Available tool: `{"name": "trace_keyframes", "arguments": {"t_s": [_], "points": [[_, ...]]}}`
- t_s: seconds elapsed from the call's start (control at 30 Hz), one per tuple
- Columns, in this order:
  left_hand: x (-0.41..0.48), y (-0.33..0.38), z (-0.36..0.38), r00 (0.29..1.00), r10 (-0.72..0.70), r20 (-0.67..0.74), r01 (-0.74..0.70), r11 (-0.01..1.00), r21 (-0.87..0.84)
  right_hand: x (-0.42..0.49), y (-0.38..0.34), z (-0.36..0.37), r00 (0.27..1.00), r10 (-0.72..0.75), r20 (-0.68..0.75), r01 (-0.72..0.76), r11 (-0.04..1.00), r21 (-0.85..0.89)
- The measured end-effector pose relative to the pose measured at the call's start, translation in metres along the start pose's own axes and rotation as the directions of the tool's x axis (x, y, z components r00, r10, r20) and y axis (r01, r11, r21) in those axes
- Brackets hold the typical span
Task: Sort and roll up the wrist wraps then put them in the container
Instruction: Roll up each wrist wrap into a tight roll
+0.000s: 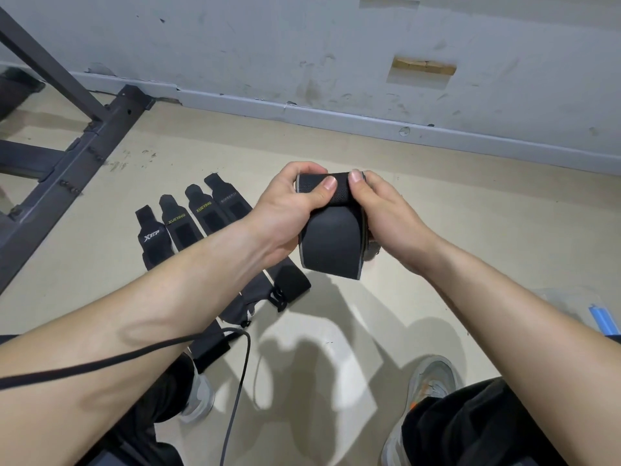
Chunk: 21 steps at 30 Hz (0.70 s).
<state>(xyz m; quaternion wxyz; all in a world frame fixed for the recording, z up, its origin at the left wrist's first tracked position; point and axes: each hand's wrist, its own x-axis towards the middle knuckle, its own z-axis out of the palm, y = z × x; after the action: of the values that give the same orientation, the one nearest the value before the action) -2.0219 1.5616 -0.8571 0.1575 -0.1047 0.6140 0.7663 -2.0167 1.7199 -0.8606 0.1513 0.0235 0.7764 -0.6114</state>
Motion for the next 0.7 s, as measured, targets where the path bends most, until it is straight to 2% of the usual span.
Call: {"name": "trace_keyframes", "arguments": {"t_s": [0.1, 0.2, 0.3, 0.4, 0.47, 0.57, 0.7], "points": [[0.002, -0.004, -0.002, 0.999, 0.034, -0.022, -0.033, 0.999, 0.031, -0.002, -0.001, 0.003, 0.999, 0.016, 0.045, -0.024, 0.981, 0.191], [0.004, -0.004, -0.004, 1.000, -0.004, -0.023, 0.004, 1.000, 0.009, -0.003, -0.004, 0.001, 0.999, 0.001, 0.054, -0.019, 0.944, 0.330], [0.003, -0.006, -0.003, 0.993, -0.058, 0.099, 0.051, 0.996, 0.067, -0.001, -0.004, -0.001, 0.998, -0.025, 0.051, 0.005, 0.931, 0.364], [0.001, -0.007, 0.000, 0.997, -0.018, 0.072, 0.014, 0.999, 0.049, 0.002, -0.001, 0.001, 1.000, 0.027, 0.013, -0.030, 0.916, 0.400], [0.002, -0.002, -0.001, 1.000, -0.027, 0.006, 0.027, 0.999, -0.025, 0.001, -0.001, 0.005, 0.997, 0.082, 0.015, -0.082, 0.925, 0.370], [0.008, 0.007, -0.007, 0.984, -0.121, -0.132, 0.098, 0.981, -0.167, -0.002, 0.002, 0.010, 0.986, 0.109, 0.129, -0.139, 0.957, 0.253], [0.024, 0.011, -0.026, 0.948, -0.158, -0.277, 0.095, 0.969, -0.229, -0.004, 0.012, 0.010, 0.979, 0.118, 0.168, -0.143, 0.979, 0.145]]}}
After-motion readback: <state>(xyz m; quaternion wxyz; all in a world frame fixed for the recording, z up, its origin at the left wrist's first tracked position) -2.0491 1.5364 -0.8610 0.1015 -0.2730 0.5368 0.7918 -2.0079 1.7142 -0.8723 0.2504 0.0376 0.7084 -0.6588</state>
